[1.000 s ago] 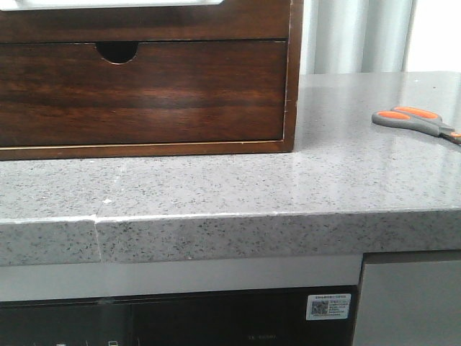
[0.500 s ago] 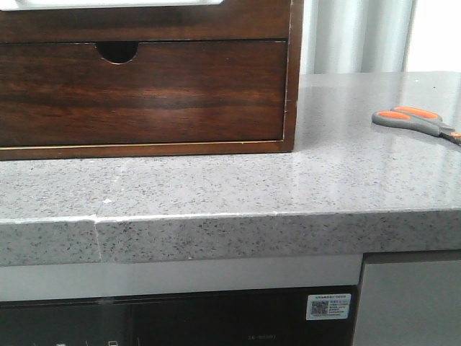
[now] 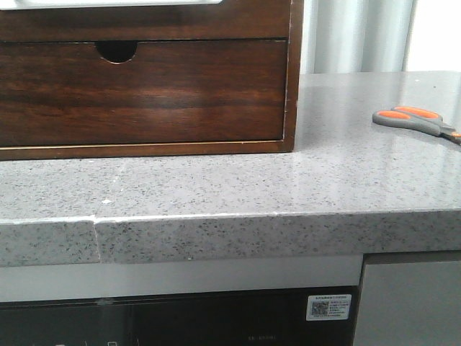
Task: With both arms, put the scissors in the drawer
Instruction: 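Reach the left gripper to the white drawer handle and grasp it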
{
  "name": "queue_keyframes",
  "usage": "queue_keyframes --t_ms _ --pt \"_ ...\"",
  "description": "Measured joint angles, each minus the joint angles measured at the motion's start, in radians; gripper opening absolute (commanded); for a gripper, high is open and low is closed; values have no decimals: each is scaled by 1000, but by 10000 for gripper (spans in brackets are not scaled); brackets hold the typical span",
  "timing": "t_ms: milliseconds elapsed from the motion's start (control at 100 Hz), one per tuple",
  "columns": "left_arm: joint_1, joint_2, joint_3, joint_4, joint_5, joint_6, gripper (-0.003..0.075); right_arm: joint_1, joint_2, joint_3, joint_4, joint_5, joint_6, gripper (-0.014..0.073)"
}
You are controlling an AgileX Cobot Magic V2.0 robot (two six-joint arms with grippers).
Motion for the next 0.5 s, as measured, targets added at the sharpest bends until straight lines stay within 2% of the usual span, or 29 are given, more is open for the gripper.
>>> queue_keyframes --t_ms 100,250,500 --pt "0 36 -61 10 33 0 3 0 79 -79 125 129 4 -116" --pt "0 86 -126 14 44 1 3 0 236 -189 190 295 8 -116" --pt "0 131 -157 40 44 1 5 4 366 -260 198 306 8 -116"
